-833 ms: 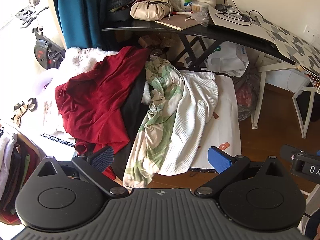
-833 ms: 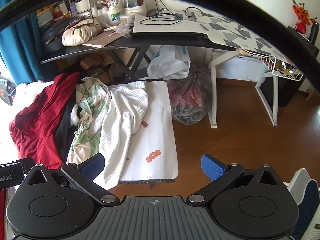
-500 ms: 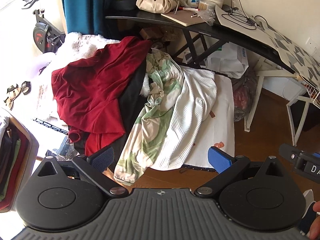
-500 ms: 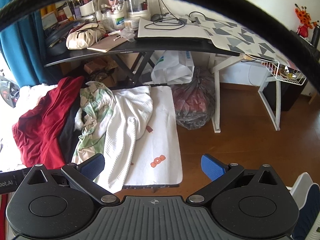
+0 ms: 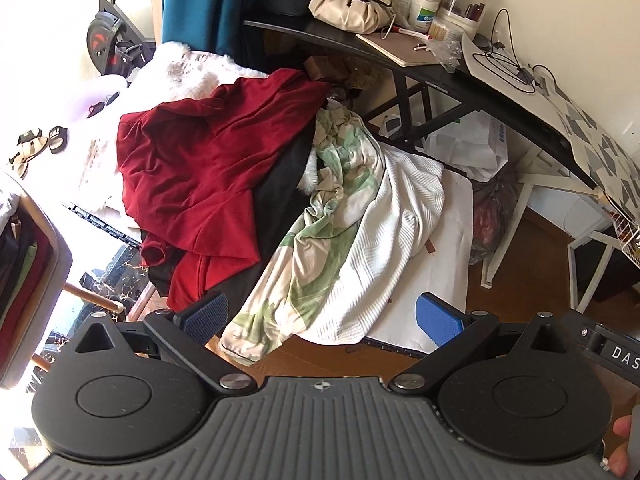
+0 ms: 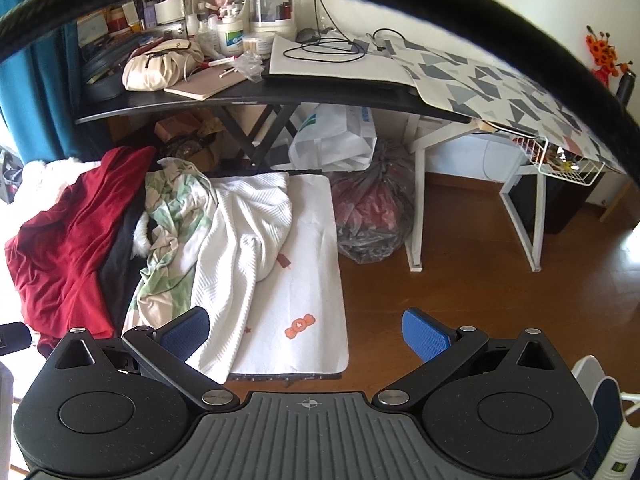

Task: Fold clothes
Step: 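Move both open grippers toward the clothes pile on the white surface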

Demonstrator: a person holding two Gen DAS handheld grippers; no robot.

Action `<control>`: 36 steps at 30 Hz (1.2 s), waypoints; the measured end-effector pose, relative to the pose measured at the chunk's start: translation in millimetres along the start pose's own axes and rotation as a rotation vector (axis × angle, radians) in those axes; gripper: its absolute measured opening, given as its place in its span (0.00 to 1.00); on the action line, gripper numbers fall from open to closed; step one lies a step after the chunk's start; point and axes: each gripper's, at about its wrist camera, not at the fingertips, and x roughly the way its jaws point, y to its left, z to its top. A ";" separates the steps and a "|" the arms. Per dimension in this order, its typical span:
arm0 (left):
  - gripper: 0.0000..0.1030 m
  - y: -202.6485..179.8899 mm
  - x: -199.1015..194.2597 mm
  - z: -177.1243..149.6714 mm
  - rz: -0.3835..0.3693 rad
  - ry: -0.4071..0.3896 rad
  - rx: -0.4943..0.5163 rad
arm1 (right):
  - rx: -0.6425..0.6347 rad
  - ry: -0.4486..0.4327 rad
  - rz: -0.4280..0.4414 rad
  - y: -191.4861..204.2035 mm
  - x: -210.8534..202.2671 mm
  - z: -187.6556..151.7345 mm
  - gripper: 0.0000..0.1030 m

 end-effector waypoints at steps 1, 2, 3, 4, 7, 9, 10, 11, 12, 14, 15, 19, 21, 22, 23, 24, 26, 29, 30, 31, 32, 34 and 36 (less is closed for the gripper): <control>0.99 2.4 1.5 0.9 -0.022 0.005 -0.010 | 0.003 -0.002 0.001 -0.3 0.2 0.6 0.99; 0.99 4.7 3.3 1.3 -0.048 0.014 -0.020 | 0.006 -0.007 0.003 -0.8 0.1 1.3 0.99; 0.99 6.8 5.5 1.5 -0.078 0.026 -0.030 | 0.006 -0.021 0.004 -1.5 -0.7 1.9 0.99; 0.99 8.7 7.4 1.4 -0.104 0.034 -0.044 | 0.006 -0.036 0.006 -2.1 -1.8 2.6 0.99; 0.99 10.5 10.6 1.2 -0.128 0.038 -0.064 | -0.007 -0.090 0.009 -2.4 -5.4 5.6 0.99; 1.00 11.4 11.6 1.8 -0.131 0.035 -0.073 | -0.016 -0.112 -0.001 -2.0 -6.2 7.9 0.99; 1.00 12.1 11.4 2.6 -0.128 0.030 -0.078 | -0.020 -0.118 -0.001 -2.0 -6.2 9.1 0.99; 1.00 12.8 11.2 3.4 -0.126 0.021 -0.082 | -0.025 -0.121 0.005 -2.5 -6.2 9.4 0.99; 1.00 13.5 11.3 4.0 -0.128 0.012 -0.086 | -0.029 -0.122 0.014 -3.5 -5.9 9.9 0.99; 1.00 14.8 11.8 5.7 -0.137 -0.006 -0.093 | -0.041 -0.123 0.030 -4.4 -5.7 10.1 0.99; 1.00 15.5 12.2 7.2 -0.141 -0.012 -0.096 | -0.048 -0.121 0.037 -5.3 -5.3 11.0 0.99; 1.00 12.3 9.0 13.5 -0.112 -0.060 -0.088 | -0.043 -0.113 0.031 -8.4 -3.3 12.0 0.99; 1.00 5.1 7.5 16.7 -0.088 -0.075 -0.053 | -0.036 -0.121 0.033 -12.8 -3.0 12.6 0.99; 1.00 1.0 7.1 17.8 -0.080 -0.078 -0.037 | -0.032 -0.121 0.034 -15.6 -2.6 13.3 0.99; 1.00 -2.7 7.3 18.8 -0.076 -0.074 -0.026 | -0.028 -0.120 0.034 -18.4 -2.0 13.9 0.99; 1.00 -5.9 8.3 19.5 -0.076 -0.064 -0.020 | -0.025 -0.113 0.029 -21.2 -0.8 14.6 0.99; 1.00 -11.1 10.9 19.3 -0.071 -0.048 -0.006 | -0.012 -0.094 0.005 -26.9 4.6 13.8 0.99; 1.00 -12.2 13.3 18.5 -0.066 -0.041 -0.005 | 0.006 -0.076 -0.009 -34.8 11.4 11.0 0.99; 1.00 -11.4 14.0 18.6 -0.065 -0.038 -0.015 | 0.005 -0.074 -0.011 -36.8 12.8 10.2 0.99; 1.00 -9.9 14.6 19.1 -0.063 -0.034 -0.031 | 0.005 -0.076 -0.012 -38.9 13.4 10.6 0.99; 1.00 -8.1 14.8 19.9 -0.058 -0.032 -0.047 | 0.006 -0.078 -0.012 -40.9 13.7 11.3 0.99; 1.00 -7.1 13.9 21.1 -0.044 -0.036 -0.067 | 0.013 -0.079 0.002 -45.5 12.9 14.5 0.99; 1.00 -8.6 11.8 21.2 -0.026 -0.045 -0.072 | 0.020 -0.084 0.039 -49.7 10.4 17.1 0.99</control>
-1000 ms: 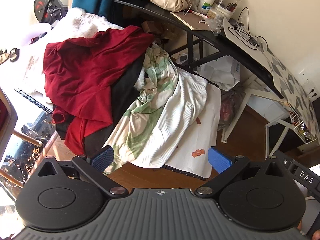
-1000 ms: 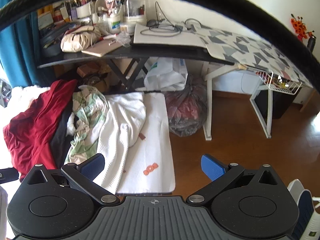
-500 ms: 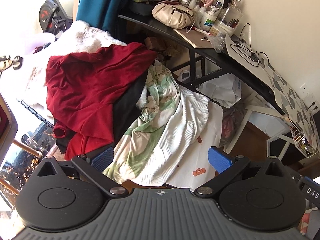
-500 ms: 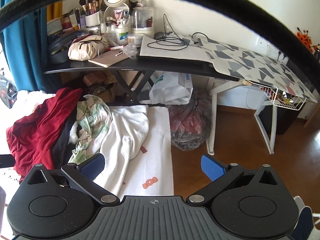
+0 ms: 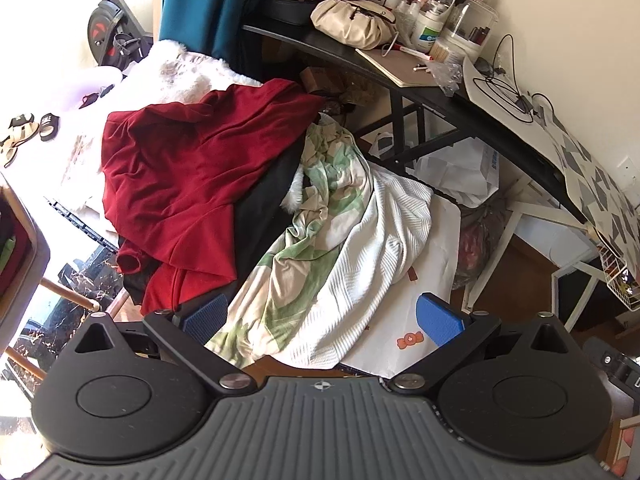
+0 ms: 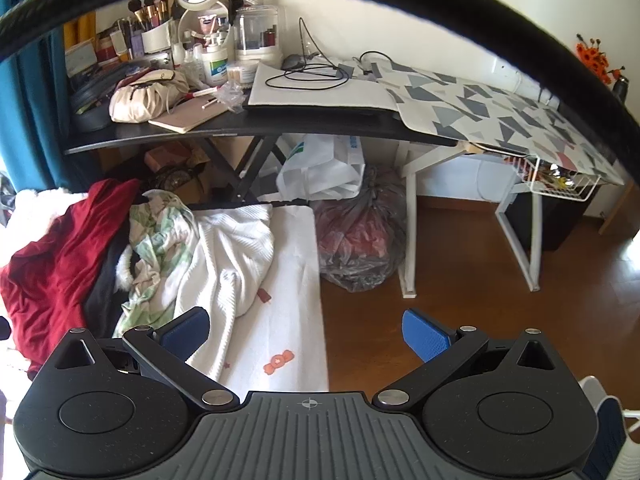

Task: Fold clothes
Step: 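Move both open grippers toward the clothes pile on the white surface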

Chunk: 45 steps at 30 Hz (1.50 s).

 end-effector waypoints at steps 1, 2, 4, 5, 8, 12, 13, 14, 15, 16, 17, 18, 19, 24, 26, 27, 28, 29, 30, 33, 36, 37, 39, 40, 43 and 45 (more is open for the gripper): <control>1.00 -1.9 -1.9 -0.1 0.011 -0.011 0.002 | 0.004 -0.003 0.020 -2.0 -1.3 1.4 0.99; 1.00 -4.0 -4.0 -0.3 0.023 -0.024 0.005 | 0.009 -0.006 0.040 -3.9 -2.6 2.7 0.99; 1.00 -8.2 -6.3 0.1 0.045 -0.038 0.014 | -0.002 -0.007 0.054 -5.3 -3.5 3.2 0.99; 1.00 -10.0 -6.6 0.0 0.049 -0.039 0.018 | -0.013 -0.004 0.057 -5.1 -3.5 2.4 0.99; 1.00 -12.0 -5.5 -3.2 0.028 -0.031 0.011 | -0.045 0.000 0.059 -1.1 -4.3 0.7 0.99; 1.00 -13.8 -4.5 -8.7 0.049 -0.030 0.007 | -0.087 -0.006 0.062 3.0 -7.8 -1.5 0.99; 1.00 -14.9 -5.0 -10.1 0.056 -0.036 0.013 | -0.094 -0.014 0.070 3.1 -9.5 -2.7 0.99; 1.00 -15.9 -5.7 -11.2 0.059 -0.040 0.017 | -0.099 -0.022 0.070 2.8 -11.0 -4.2 0.99; 1.00 -16.7 -6.6 -12.0 0.057 -0.044 0.020 | -0.104 -0.026 0.068 2.7 -11.6 -5.9 0.99; 1.00 -17.2 -7.5 -12.8 0.054 -0.047 0.021 | -0.107 -0.024 0.063 2.6 -11.0 -6.5 0.99; 1.00 -17.6 -8.3 -13.3 0.055 -0.049 0.021 | -0.105 -0.022 0.058 1.6 -10.3 -7.9 0.99; 1.00 -17.4 -8.8 -13.6 0.063 -0.049 0.017 | -0.094 -0.021 0.065 -0.5 -9.6 -9.1 0.99; 1.00 -16.9 -9.1 -13.9 0.074 -0.047 0.012 | -0.081 -0.020 0.076 -2.9 -8.8 -10.1 0.99; 1.00 -11.2 -9.3 -18.1 0.085 -0.041 -0.009 | -0.007 -0.016 0.135 -17.5 -4.2 -11.7 0.99; 1.00 -11.2 -9.3 -19.2 0.096 -0.045 -0.006 | -0.005 -0.025 0.145 -20.1 -3.7 -12.2 0.99; 1.00 -11.7 -9.1 -19.2 0.099 -0.045 -0.003 | 0.006 -0.021 0.151 -22.1 -2.9 -12.2 0.99; 1.00 -12.2 -9.1 -18.8 0.095 -0.044 0.001 | 0.019 -0.015 0.159 -24.2 -1.9 -12.2 0.99; 1.00 -13.3 -9.5 -18.4 0.095 -0.047 0.010 | 0.032 -0.009 0.166 -26.4 -0.8 -12.2 0.99; 1.00 -14.7 -10.1 -18.1 0.101 -0.054 0.023 | 0.038 0.011 0.180 -27.7 1.9 -12.0 0.99; 1.00 -20.6 -12.5 -15.9 0.140 -0.083 0.073 | 0.063 0.031 0.205 -30.4 7.4 -13.4 0.99; 1.00 -23.3 -12.3 -12.2 0.162 -0.094 0.082 | 0.083 0.009 0.224 -33.8 9.3 -12.7 0.99; 1.00 -24.0 -11.6 -11.2 0.168 -0.093 0.084 | 0.084 0.002 0.217 -33.9 10.3 -11.7 0.99; 1.00 -24.1 -9.4 -9.4 0.186 -0.093 0.094 | 0.085 -0.012 0.200 -33.8 12.7 -9.6 0.99; 1.00 -24.3 -8.7 -9.2 0.196 -0.094 0.100 | 0.082 -0.017 0.192 -32.9 14.7 -8.5 0.99; 1.00 -25.0 -6.4 -9.4 0.224 -0.099 0.119 | 0.066 -0.069 0.186 -30.5 17.4 -7.4 0.99; 1.00 -25.8 -5.3 -9.8 0.237 -0.102 0.134 | 0.024 -0.068 0.156 -24.0 21.3 -5.1 0.99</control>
